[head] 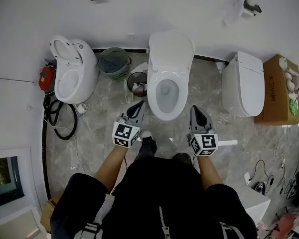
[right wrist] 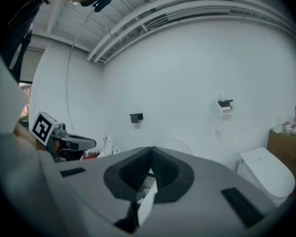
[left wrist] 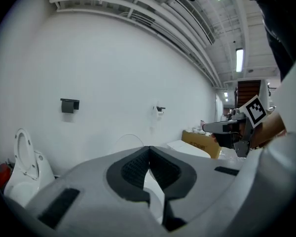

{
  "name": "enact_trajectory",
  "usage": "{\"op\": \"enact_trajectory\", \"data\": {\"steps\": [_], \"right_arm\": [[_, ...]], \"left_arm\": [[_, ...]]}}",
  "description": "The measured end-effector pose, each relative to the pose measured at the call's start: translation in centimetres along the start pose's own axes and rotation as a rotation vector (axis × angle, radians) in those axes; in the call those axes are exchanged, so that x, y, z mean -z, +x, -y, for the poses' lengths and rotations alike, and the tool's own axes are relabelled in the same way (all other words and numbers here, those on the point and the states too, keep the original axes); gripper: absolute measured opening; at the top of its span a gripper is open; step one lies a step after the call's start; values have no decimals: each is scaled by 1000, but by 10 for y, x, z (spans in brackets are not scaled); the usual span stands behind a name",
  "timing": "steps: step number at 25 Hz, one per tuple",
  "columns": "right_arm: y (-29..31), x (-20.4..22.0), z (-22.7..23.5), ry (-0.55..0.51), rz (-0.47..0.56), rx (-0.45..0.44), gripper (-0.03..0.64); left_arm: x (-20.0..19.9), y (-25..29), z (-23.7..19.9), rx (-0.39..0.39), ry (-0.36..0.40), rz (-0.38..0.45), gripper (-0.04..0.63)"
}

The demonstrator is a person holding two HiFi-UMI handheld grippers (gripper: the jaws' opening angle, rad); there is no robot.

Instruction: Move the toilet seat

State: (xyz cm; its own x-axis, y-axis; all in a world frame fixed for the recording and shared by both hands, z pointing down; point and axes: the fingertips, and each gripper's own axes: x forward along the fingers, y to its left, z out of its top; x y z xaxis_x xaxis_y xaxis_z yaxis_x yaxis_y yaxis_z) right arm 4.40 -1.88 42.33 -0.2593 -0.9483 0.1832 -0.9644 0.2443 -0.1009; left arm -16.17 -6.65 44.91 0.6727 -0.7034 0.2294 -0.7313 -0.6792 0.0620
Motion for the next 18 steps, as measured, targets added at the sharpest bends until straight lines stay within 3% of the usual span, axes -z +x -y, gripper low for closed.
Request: {"op": "enact_trajectory", "data": {"steps": [6,18], "right_arm": [[25,-7,-2,-4,-8,57,3],[53,5,24,10,-35,32,3]], "left_arm": [[-4,26,-28,58,-13,-3,8],[12,51,-49,18,-45,-55,8]]}}
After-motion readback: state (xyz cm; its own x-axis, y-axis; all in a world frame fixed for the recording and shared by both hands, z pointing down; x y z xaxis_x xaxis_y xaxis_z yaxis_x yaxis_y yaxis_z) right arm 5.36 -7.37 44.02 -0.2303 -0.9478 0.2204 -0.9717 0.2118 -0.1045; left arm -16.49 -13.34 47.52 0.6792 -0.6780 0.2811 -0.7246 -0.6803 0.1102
